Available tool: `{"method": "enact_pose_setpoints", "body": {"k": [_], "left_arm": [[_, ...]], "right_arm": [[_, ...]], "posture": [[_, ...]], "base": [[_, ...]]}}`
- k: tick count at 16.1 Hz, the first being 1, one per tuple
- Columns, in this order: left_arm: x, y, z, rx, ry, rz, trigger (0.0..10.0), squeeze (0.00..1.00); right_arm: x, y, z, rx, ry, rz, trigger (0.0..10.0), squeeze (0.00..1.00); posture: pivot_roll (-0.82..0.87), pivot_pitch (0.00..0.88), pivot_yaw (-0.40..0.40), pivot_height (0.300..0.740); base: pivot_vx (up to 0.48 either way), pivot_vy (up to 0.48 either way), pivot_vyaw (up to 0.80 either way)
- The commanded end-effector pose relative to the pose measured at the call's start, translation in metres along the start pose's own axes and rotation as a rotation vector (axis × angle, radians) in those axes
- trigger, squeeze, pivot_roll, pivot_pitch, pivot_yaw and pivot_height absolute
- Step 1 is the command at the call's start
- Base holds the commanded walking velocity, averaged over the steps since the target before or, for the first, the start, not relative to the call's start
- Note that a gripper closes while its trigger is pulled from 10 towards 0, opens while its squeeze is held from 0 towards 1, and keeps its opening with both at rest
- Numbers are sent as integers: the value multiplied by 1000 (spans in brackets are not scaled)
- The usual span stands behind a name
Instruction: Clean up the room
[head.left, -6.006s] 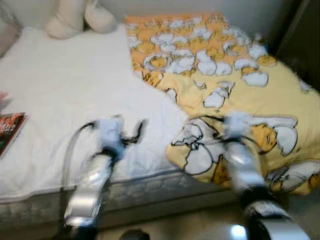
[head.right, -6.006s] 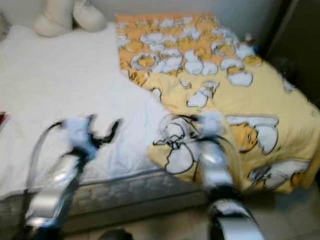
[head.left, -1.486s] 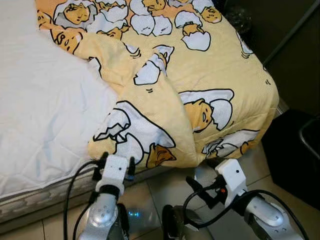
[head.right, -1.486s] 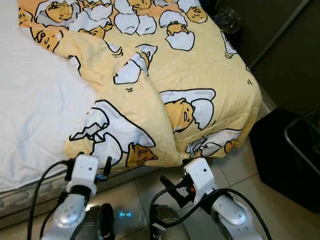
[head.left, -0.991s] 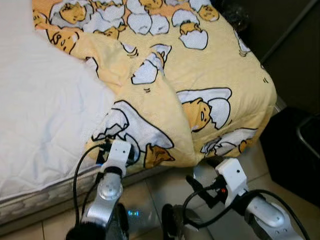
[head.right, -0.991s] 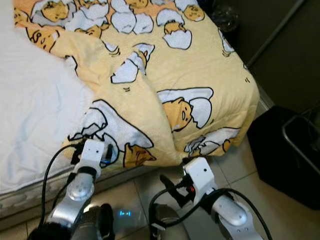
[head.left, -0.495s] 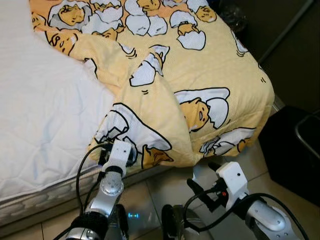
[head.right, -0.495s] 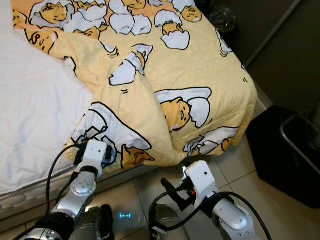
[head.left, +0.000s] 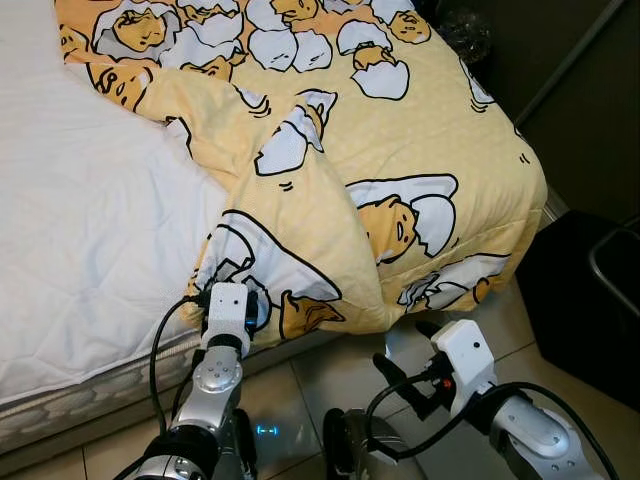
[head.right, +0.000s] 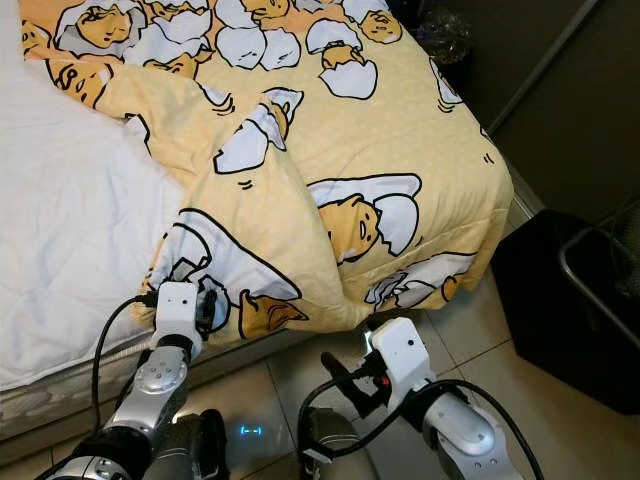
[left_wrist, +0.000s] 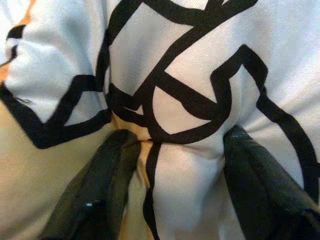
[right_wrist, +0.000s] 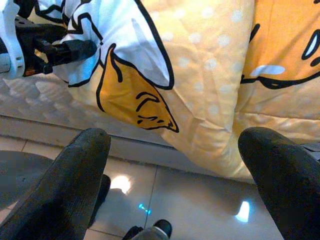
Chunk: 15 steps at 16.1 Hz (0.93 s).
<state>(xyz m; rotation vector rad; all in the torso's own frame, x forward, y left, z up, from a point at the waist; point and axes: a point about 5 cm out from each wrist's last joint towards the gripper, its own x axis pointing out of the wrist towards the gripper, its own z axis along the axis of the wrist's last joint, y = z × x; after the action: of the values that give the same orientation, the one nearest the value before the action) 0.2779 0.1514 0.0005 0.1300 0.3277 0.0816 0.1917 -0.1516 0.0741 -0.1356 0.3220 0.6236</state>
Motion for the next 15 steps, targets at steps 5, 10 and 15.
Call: {"method": "enact_pose_setpoints", "body": {"k": [5, 10, 15], "left_arm": [[-23, 6, -48, 79, 175, -20, 0, 0], [-36, 22, -65, 63, 212, 58, 0, 0], [-51, 31, -80, 23, 256, 153, 0, 0]], "right_arm": [[0, 1, 2, 1, -1, -5, 10000, 0], [5, 9, 17, 31, -56, 100, 10000, 0], [15, 19, 18, 46, -71, 169, 10000, 0]], "posture": [[-177, 259, -138, 710], [-167, 251, -135, 710], [-132, 229, -141, 710]], "base": [[0, 0, 0], [0, 0, 0], [0, 0, 0]]}}
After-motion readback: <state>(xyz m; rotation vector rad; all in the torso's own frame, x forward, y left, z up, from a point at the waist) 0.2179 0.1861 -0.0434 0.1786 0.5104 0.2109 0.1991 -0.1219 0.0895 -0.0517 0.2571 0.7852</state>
